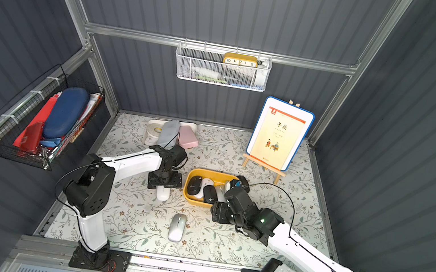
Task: Put the mouse in the storage box
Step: Pick up the mouse from the center of the board.
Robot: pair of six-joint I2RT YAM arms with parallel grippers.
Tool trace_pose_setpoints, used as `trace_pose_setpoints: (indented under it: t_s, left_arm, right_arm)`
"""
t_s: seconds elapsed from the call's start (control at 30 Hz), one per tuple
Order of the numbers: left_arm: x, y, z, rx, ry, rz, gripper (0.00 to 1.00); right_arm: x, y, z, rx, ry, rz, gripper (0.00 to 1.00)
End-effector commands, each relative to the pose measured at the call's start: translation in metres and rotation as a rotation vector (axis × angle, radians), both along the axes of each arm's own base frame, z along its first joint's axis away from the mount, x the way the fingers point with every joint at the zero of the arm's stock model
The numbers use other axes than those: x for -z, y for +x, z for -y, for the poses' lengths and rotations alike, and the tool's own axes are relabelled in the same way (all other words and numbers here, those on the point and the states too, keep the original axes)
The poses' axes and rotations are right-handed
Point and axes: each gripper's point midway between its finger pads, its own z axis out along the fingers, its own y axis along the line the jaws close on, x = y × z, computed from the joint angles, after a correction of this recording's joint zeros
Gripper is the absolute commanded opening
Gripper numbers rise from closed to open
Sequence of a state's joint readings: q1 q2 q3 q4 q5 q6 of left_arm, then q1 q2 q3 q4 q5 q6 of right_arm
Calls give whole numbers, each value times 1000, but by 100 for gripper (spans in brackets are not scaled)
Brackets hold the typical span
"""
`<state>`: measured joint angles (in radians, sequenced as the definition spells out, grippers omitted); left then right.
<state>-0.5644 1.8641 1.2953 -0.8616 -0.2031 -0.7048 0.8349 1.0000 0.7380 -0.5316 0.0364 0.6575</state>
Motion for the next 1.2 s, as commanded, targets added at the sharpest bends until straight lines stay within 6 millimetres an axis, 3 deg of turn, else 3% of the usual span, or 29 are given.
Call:
trace_pose_setpoints:
  t_s: [0.0,0.13,0.3,0.57,0.7,0.9,1.07,1.1,1.17]
  left_arm:
    - [11,2,-3,11,19,-19,91]
    - [17,-1,8,14,-56,-26,83]
    - [20,-7,5,10,-58,-35,68]
    - [27,-16,2,13,-54,-62,64]
    - [18,-10,3,11,-54,-36,44]
    - [-17,4,2,4,-45,43,42]
    - [-65,18,7,22,-62,128,41]
    - [-84,26,14,27,-85,169,41]
    - [-104,29,23,42,-118,204,41]
  right_arm:
    - [3,-1,5,11,-8,-1,72]
    - [5,-2,9,23,-21,0,72]
    - [9,-3,9,30,-17,-8,73]
    - [8,-1,9,28,-21,-5,72]
    - [6,-1,8,26,-25,-3,72]
    - [7,-2,10,26,-29,-4,72]
    - [11,-3,16,53,-40,-8,72]
    - [11,-3,19,63,-44,-3,72]
    - [12,-2,27,106,-49,10,72]
